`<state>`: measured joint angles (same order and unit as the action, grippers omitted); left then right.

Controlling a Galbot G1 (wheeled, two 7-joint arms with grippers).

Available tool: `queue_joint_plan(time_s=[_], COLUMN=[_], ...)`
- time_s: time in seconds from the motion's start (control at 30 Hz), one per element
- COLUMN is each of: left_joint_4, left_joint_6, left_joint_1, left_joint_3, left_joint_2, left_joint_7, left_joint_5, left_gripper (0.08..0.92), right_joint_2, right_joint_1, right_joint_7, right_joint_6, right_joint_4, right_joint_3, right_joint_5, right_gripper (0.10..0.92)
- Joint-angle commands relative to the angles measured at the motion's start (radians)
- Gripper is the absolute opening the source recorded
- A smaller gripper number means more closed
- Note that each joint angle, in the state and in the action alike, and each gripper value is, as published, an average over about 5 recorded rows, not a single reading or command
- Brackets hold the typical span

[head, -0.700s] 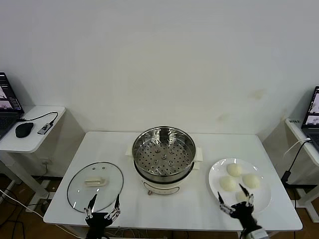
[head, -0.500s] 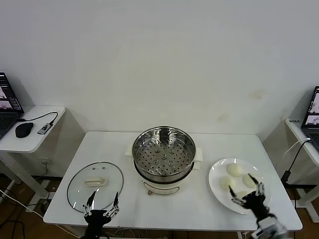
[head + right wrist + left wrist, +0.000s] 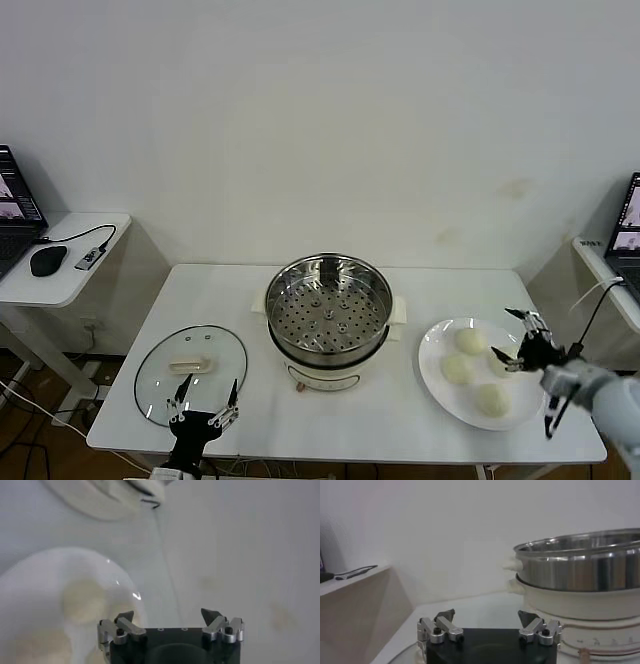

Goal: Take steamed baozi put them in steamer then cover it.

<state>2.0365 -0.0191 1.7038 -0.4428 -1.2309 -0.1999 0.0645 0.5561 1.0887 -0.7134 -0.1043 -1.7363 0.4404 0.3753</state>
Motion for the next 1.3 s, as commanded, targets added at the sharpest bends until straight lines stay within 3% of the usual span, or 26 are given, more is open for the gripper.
queue_joint_plan(time_s=[0.03,0.23,0.43,0.9,1.3], left_joint_4=[0.000,0.003,0.006,0.004,-0.003], left_joint_6=[0.014,0.020,0.022,0.022,0.019], left_joint_1=[-0.008,-0.003,0.002,0.006,0.006], left_joint_3=[-0.001,-0.009,-0.022,-0.053,-0.063], left_joint_2=[0.006,0.001,-0.003,0.008,0.012], left_joint_7=[0.000,-0.004,-0.010,-0.007,-0.005], left_joint_5=[-0.032,-0.057,-0.054,-0.053,-0.052], left_gripper=[0.823,0.823,0.823,0.823,0.823], right_joint_2=[-0.167,-0.141,-0.101,0.105,0.191], right_joint_1=[-0.310,-0.655,-0.814,-0.870,-0.876], right_joint_7=[-0.178,-0.261,-0.303,-0.319,-0.336], right_joint_6=[-0.029,-0.117,-0.170,-0.128,-0.121], right_joint_4=[0.119,0.242,0.338,0.552,0.641], right_joint_3=[-0.276,-0.700,-0.894,-0.942,-0.947], right_joint_5=[0.006,-0.099,-0.137,-0.124,-0.096], right_gripper=[0.823,0.823,0.823,0.823,0.823])
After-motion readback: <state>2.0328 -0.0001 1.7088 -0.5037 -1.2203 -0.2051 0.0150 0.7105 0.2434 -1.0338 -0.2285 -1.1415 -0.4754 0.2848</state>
